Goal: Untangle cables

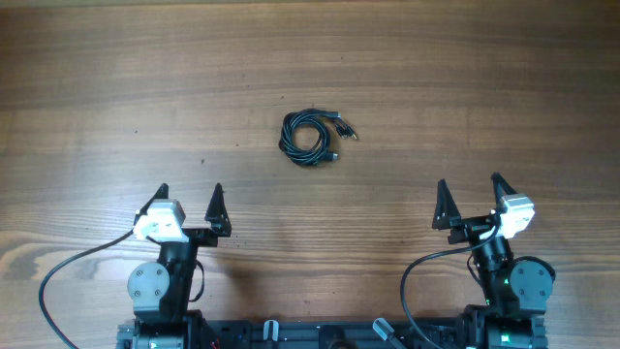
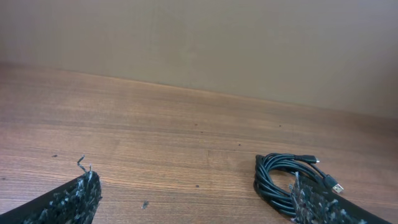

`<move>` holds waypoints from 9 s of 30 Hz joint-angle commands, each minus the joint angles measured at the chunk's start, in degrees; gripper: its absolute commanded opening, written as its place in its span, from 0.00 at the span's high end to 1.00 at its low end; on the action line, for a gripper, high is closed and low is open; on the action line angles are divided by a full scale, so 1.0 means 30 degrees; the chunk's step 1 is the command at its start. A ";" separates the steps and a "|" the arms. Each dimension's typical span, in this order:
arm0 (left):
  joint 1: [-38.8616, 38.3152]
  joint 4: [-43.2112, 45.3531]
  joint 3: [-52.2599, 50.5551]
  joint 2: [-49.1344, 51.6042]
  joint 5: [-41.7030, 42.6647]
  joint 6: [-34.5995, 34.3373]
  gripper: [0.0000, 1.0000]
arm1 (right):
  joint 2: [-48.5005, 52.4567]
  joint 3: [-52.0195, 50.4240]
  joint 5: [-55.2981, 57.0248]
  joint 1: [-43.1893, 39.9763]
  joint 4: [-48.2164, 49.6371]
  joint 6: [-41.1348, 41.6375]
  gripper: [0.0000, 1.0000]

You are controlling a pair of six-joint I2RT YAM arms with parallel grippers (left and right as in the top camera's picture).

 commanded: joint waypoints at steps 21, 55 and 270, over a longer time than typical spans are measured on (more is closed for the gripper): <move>0.0066 -0.0066 -0.0124 -0.0138 -0.0189 0.0386 0.00 | -0.0153 -0.0029 0.0262 0.0080 0.0058 -0.0211 0.00; 0.0066 -0.0066 -0.0124 -0.0146 -0.0189 0.0386 0.00 | -0.0117 -0.0029 0.0262 0.0080 0.0066 -0.0219 0.00; -0.5843 -0.5100 2.2906 2.9033 0.5034 -0.5734 0.96 | 2.5937 2.0334 -0.5770 0.7490 -0.5741 0.4437 0.16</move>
